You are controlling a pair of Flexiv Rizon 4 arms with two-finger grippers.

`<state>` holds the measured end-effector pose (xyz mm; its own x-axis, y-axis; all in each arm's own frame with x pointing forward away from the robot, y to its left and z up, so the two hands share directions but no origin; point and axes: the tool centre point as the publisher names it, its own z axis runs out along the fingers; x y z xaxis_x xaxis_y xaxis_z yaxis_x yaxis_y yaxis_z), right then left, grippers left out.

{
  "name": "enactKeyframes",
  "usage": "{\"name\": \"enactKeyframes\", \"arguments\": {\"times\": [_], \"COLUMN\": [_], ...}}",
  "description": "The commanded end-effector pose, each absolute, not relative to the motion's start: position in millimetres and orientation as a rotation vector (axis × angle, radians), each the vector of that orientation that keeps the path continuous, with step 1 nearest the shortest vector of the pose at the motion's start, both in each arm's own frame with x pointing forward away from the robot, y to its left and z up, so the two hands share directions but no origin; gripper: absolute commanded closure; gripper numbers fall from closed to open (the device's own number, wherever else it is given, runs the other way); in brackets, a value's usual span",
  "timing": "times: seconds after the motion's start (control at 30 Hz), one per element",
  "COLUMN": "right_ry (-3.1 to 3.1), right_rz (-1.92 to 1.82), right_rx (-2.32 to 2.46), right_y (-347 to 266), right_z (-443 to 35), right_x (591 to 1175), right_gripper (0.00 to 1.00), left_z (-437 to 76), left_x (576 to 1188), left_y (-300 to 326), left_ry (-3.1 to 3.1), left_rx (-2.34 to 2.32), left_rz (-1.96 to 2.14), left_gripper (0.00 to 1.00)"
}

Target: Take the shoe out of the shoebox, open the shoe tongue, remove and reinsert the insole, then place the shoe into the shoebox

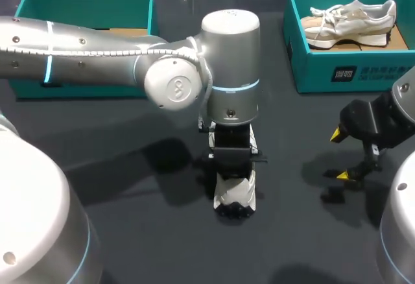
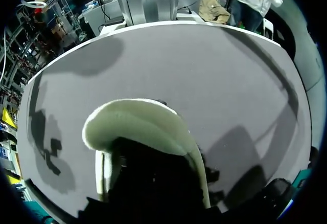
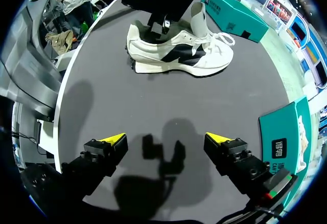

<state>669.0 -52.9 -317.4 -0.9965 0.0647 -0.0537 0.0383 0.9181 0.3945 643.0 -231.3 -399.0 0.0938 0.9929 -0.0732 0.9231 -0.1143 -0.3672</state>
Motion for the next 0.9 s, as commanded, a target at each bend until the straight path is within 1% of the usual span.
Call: {"name": "enactKeyframes", "arguments": {"times": [0.03,0.27,0.47,0.63,0.9], "right_ry": [3.011,3.011,3.011,3.011,3.011], "right_rz": [0.612,0.612,0.612,0.612,0.612], "right_rx": [0.083,0.083,0.083,0.083,0.083], "right_y": [-52.5,-52.5,-52.5,-52.5,-52.5], "right_z": [-317.2,-317.2,-317.2,-317.2,-317.2], "right_x": [667.6,667.6,667.6,667.6,667.6], "right_gripper": [0.00,0.00,0.00,0.00,0.00], "left_z": [-422.4,-382.8,-357.3,-375.5,-417.6], "left_x": [657.8,683.4,666.8,649.1,651.5], "left_y": [-230.1,-227.1,-223.1,-226.5,-228.3], "left_ry": [-1.978,-2.051,-1.920,-1.781,-1.785], "left_rx": [-2.162,-2.220,-2.253,-2.278,-2.289], "left_rz": [0.370,0.355,0.440,0.289,0.154], "left_gripper": [1.00,1.00,1.00,1.00,1.00]}}
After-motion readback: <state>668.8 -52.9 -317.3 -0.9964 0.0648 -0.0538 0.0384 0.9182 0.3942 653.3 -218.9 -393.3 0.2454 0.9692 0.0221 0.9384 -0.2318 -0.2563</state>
